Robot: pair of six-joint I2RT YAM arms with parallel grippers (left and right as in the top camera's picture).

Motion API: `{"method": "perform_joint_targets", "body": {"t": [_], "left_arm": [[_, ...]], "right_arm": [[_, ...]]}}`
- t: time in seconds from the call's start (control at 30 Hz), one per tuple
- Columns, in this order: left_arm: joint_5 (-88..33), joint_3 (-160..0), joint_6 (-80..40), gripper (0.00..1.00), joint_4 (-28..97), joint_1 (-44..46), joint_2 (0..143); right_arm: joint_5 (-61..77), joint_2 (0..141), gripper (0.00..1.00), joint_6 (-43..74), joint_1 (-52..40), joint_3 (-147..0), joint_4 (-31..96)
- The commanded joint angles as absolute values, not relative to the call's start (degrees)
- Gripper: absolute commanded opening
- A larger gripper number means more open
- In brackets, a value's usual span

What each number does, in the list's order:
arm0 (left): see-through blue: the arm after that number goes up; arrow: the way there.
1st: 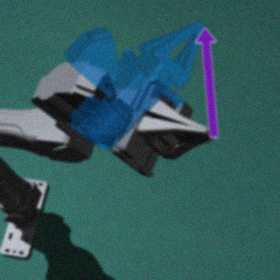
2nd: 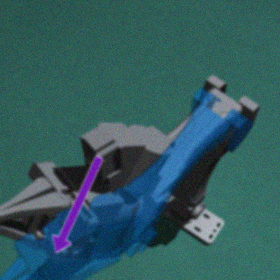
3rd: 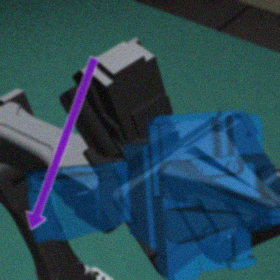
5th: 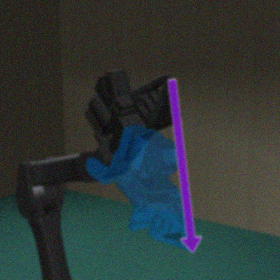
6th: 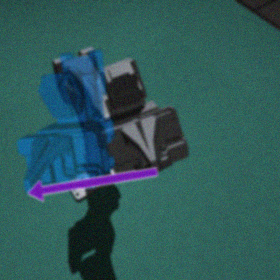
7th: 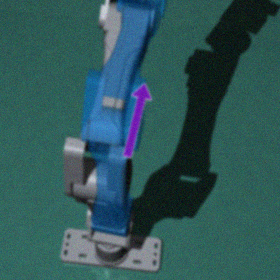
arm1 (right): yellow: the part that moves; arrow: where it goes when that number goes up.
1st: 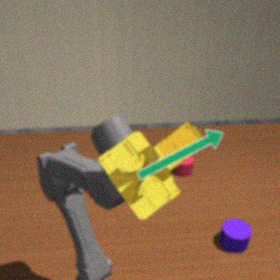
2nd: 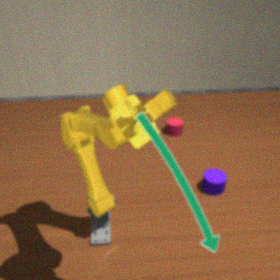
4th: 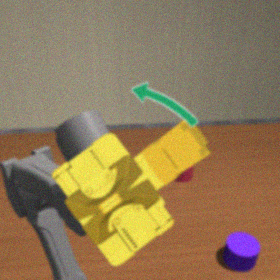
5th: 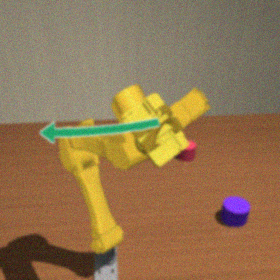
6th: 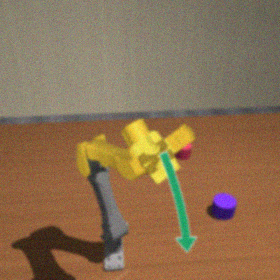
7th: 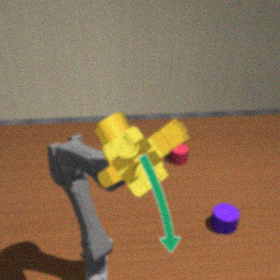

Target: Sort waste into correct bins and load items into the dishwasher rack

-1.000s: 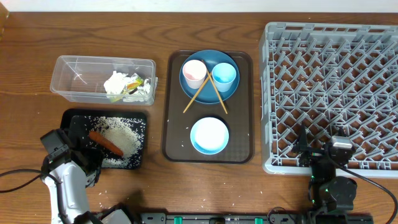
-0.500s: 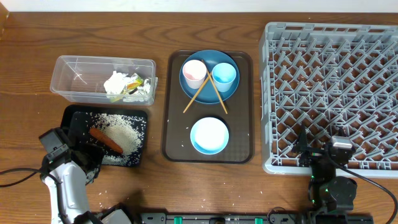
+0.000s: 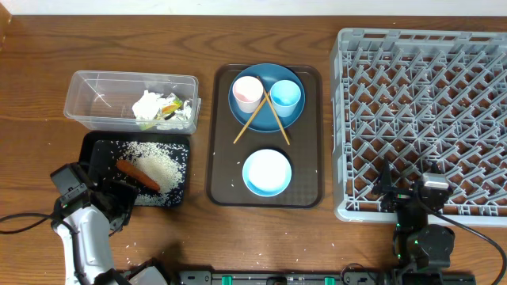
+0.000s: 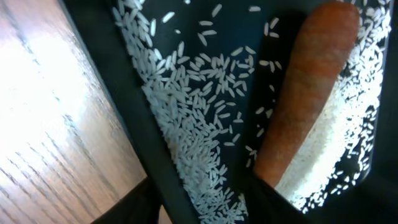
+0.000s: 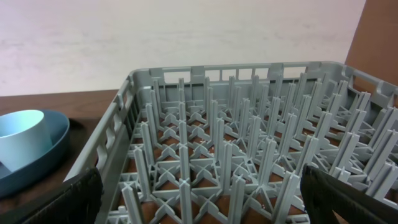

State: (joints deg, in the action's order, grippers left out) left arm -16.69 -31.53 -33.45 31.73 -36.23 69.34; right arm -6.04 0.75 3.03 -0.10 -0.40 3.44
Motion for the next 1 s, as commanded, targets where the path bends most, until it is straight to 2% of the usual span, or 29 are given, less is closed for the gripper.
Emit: {"method": "perform_joint_targets", "body": {"t": [0.0,0.07,0.37,0.53,0.73,0.97], "left_arm": [[-17.45,-31.66,-33.04,0.59,32.01,-36.42,69.56],[-16.91,-31.83,-32.99,0.68,32.1,-36.42,69.54],[-16.93,-37.34,-30.24,0.78,38.17,-36.42,66.87],[-18.48,-41.1,-29.3,0.79,42.85,-36.4,62.83],[-31.35,-43.72,-22.11,0.78,44.03,-35.4,59.68],[-34.06,-45.8,-21.19,0.78,44.07,-24.6,59.4]], "right_arm": [[-6.44,0.86,0.99,3.81,-0.93,-0.3,3.62],[-6.44,0.86,0.99,3.81,-0.93,-0.3,3.62],[-6.44,0.86,0.99,3.81,-0.93,-0.3,3.62],[-6.44,0.86,0.99,3.81,-0.93,-0.3,3.62],[-6.44,0.86,0.99,3.81,-0.93,-0.3,3.62],[-6.44,0.86,0.99,3.81,-0.93,-0.3,3.62]]}}
